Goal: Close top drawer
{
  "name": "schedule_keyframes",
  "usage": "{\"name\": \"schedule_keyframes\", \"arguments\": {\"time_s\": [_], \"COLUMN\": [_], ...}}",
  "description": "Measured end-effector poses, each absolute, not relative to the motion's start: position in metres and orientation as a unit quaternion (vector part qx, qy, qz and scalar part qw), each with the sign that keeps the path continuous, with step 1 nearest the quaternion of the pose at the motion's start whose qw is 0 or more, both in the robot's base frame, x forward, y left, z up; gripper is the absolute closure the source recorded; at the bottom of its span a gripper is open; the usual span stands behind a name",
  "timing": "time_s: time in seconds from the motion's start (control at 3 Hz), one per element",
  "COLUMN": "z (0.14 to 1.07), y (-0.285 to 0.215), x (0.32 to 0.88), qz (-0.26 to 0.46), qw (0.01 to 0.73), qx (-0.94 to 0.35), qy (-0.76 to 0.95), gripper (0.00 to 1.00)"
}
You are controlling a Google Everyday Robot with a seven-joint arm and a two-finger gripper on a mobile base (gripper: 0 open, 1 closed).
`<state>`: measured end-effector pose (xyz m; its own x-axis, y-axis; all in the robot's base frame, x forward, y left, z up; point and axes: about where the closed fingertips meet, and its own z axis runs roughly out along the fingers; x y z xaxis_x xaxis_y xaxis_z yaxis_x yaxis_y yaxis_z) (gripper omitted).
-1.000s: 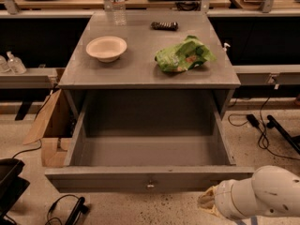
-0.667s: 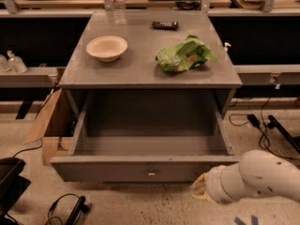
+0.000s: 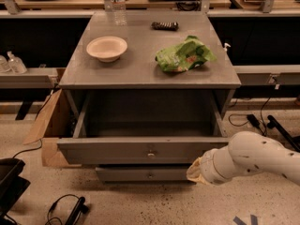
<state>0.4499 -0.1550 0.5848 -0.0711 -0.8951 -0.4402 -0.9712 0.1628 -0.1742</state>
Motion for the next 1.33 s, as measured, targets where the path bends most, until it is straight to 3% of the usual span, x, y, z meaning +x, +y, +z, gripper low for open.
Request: {"name": "schedule_keyframes", "arguments": {"time_s": [1.33], "z": [0.578], "y": [-0.176], "x": [0.498], "qz": [0.078], "qw": [0.236], "qx": [-0.655], "qy": [0.713], "gripper": [1.00]}}
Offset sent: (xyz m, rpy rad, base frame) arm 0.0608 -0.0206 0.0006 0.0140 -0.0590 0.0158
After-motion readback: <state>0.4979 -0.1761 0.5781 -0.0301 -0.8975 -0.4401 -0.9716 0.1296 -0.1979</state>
